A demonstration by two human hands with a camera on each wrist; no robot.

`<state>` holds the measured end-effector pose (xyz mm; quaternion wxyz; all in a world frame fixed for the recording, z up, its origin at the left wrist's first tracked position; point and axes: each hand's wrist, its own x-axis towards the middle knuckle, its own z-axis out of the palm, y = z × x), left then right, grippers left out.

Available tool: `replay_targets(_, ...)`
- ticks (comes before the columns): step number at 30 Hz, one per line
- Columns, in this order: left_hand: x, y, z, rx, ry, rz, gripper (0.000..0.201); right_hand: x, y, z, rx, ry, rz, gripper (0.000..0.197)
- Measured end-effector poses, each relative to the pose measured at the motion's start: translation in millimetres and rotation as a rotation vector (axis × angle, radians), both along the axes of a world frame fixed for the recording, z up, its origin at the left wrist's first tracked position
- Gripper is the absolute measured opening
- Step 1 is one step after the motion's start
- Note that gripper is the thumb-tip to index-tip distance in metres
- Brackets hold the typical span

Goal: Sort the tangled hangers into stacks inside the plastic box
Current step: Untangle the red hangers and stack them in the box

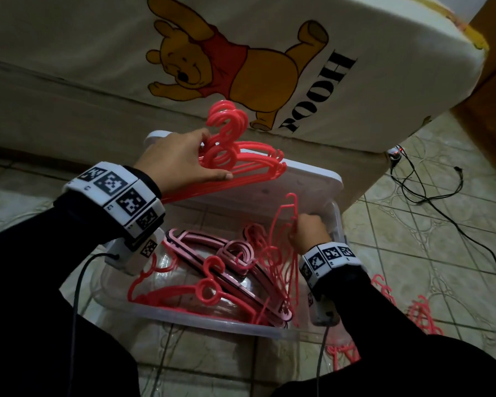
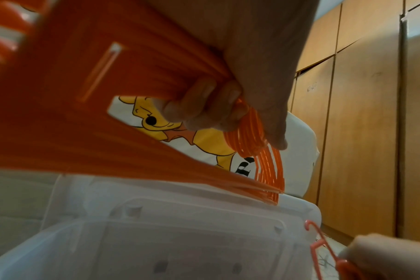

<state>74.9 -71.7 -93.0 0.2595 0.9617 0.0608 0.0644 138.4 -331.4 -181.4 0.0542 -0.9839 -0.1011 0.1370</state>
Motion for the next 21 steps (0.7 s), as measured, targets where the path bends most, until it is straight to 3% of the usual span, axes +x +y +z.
replay_targets(4,-0.6,-2.1,3.4,0.029,0.016,0.007,0.05,1.9,-7.9,11.8,-0.088,-0.093,0.005,0.024)
replay_targets(10,-1.7,-2.3,5.3,0.06,0.018,0.023,0.054,11.6,-12.6,45.1,0.028,-0.194,0.071,0.025)
replay_targets(12,-0.7,-3.1,5.1,0.066,0.022,0.026,0.057,12.5,-13.1,55.7,0.113,-0.188,0.091,0.03)
replay_targets(18,-1.4,-6.0,5.7,0.055,-0.002,0.054,0.056,4.1,-3.7,73.9,0.578,-0.267,0.185,0.017)
replay_targets(21,-1.8,-6.9,7.1,0.041,-0.019,0.059,0.056,4.0,-2.0,68.1,0.59,-0.262,0.205,0.016)
